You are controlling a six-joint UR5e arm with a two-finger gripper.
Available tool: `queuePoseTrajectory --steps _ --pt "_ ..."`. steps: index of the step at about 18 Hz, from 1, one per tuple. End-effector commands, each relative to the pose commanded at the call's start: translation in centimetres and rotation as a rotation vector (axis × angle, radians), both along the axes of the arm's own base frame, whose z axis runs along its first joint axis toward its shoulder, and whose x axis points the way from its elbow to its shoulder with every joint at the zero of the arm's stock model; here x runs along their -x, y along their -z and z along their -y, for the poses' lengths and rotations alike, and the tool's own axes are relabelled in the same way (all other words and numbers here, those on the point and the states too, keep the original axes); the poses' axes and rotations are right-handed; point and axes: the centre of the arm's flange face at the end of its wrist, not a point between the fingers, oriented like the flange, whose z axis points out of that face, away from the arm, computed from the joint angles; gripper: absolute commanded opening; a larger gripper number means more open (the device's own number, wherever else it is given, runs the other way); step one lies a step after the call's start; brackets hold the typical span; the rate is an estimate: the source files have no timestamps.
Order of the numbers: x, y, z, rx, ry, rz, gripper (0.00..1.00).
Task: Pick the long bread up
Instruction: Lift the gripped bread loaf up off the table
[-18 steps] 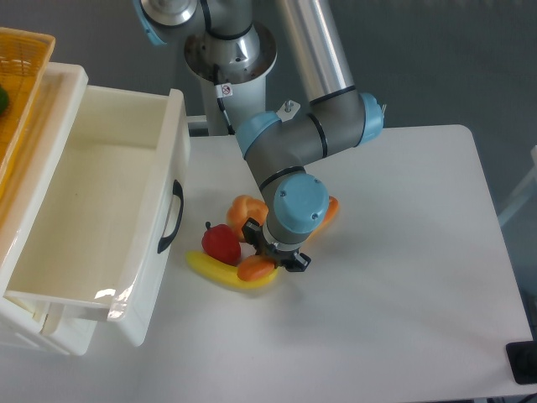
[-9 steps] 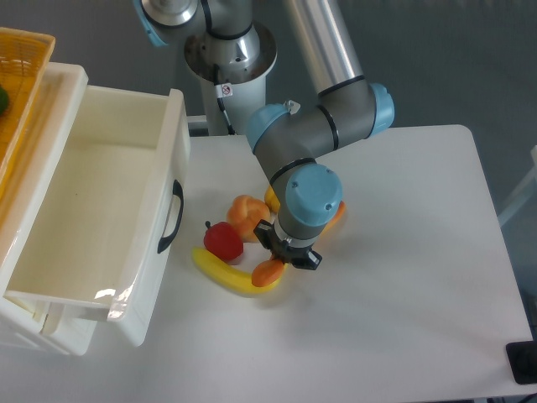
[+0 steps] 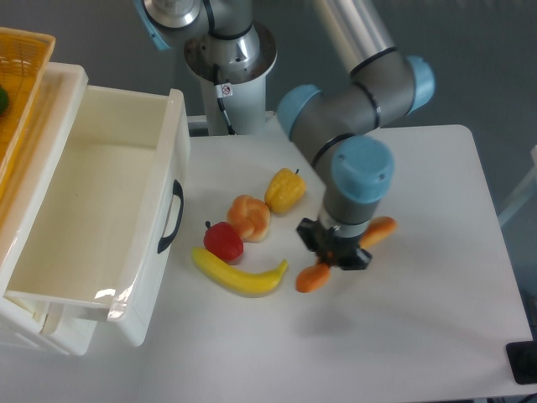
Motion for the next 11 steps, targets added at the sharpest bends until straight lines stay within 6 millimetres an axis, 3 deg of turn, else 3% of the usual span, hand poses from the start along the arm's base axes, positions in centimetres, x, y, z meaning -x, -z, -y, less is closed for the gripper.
queuePoseTrajectory --steps 3,7,11 --pt "1.0 -2.5 -0.2 0.013 0.02 -0.006 0.03" --pt "0.9 -5.1 2.3 0.085 0.068 0.047 0.03" --pt "0.9 -5.6 2.6 0.102 0.068 0.029 0.02"
